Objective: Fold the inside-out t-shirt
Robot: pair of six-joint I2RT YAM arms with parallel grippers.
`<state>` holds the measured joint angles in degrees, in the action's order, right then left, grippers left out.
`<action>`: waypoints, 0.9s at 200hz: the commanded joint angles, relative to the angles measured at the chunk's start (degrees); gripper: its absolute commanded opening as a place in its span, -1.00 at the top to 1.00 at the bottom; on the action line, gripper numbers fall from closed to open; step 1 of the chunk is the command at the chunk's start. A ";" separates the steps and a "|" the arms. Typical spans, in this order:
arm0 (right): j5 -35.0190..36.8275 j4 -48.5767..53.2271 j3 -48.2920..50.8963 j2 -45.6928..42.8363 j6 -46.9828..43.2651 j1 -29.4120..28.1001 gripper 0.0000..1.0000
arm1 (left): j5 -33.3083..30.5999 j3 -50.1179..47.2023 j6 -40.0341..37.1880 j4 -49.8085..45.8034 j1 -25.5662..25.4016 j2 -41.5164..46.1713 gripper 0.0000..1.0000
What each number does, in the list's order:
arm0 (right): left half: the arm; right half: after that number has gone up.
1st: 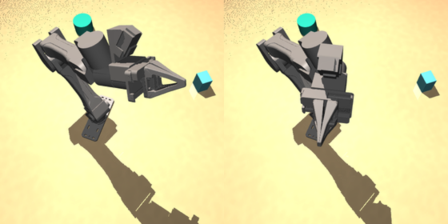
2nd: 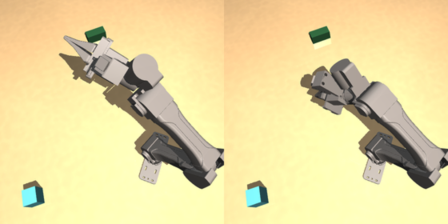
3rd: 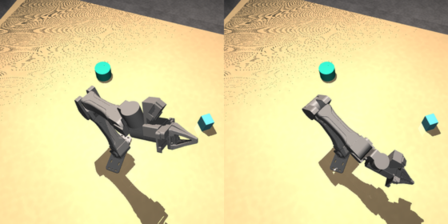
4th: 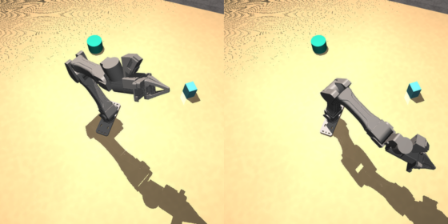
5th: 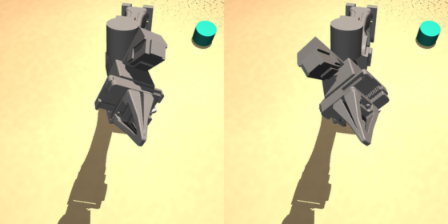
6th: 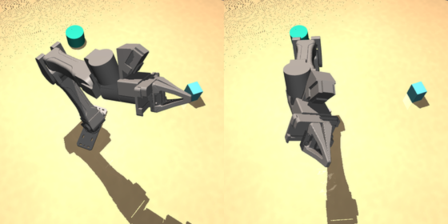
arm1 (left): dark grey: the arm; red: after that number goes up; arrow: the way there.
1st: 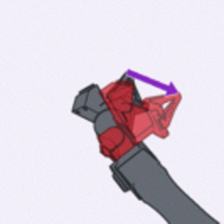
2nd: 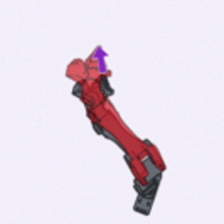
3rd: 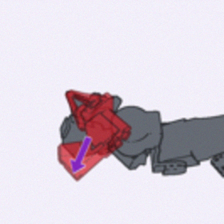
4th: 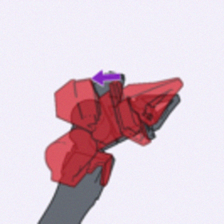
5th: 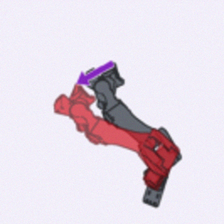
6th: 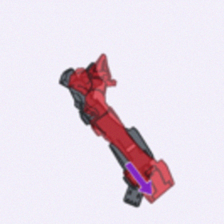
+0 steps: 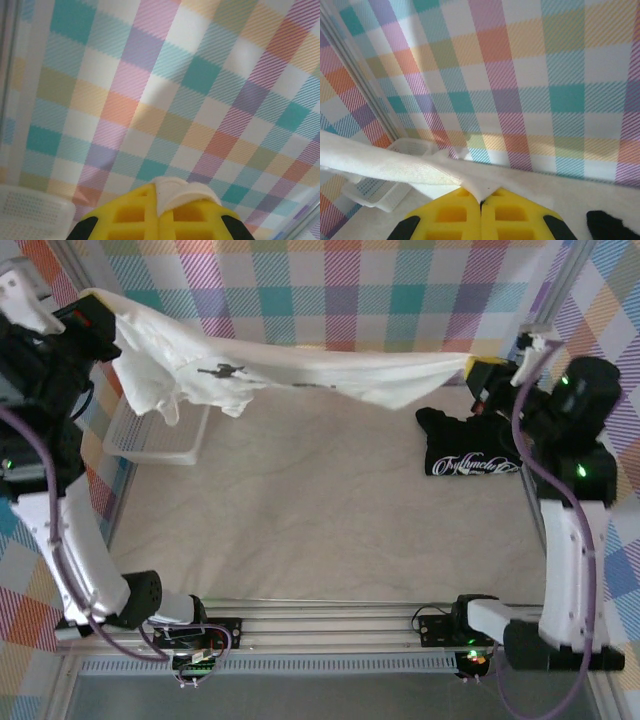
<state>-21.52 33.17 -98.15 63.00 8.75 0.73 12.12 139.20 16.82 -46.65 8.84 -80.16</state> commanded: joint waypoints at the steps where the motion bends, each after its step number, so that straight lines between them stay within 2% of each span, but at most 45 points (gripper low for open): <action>1: 3.65 1.44 -2.27 -6.02 -3.08 0.22 1.00 | -3.24 1.27 -2.58 3.53 0.49 5.32 1.00; 53: 6.57 3.03 -6.67 -3.77 -5.54 0.20 1.00 | -3.61 4.85 -2.50 4.13 0.55 -1.12 1.00; 104: 6.51 -3.81 -4.32 8.26 -7.15 0.06 1.00 | -5.14 4.72 -4.77 5.98 -3.49 -17.29 1.00; 136: 5.15 -10.05 -4.98 22.32 -6.62 -0.71 1.00 | -7.50 5.08 -5.79 8.99 -6.56 -31.65 1.00; 151: 6.27 -12.34 -7.70 31.26 -6.85 -2.03 1.00 | -8.16 8.41 -5.65 9.62 -7.51 -40.25 1.00; 170: 8.36 -12.71 -17.29 45.81 -7.00 -3.50 1.00 | -9.54 16.65 -5.36 9.75 -8.72 -52.67 1.00; 180: 9.70 -9.68 -26.44 54.75 -7.00 -4.46 0.95 | -9.91 22.70 -4.60 8.93 -8.99 -59.19 0.83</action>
<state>-14.96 24.75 -110.80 103.28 2.48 -1.54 4.67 151.09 12.29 -38.87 1.06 -129.93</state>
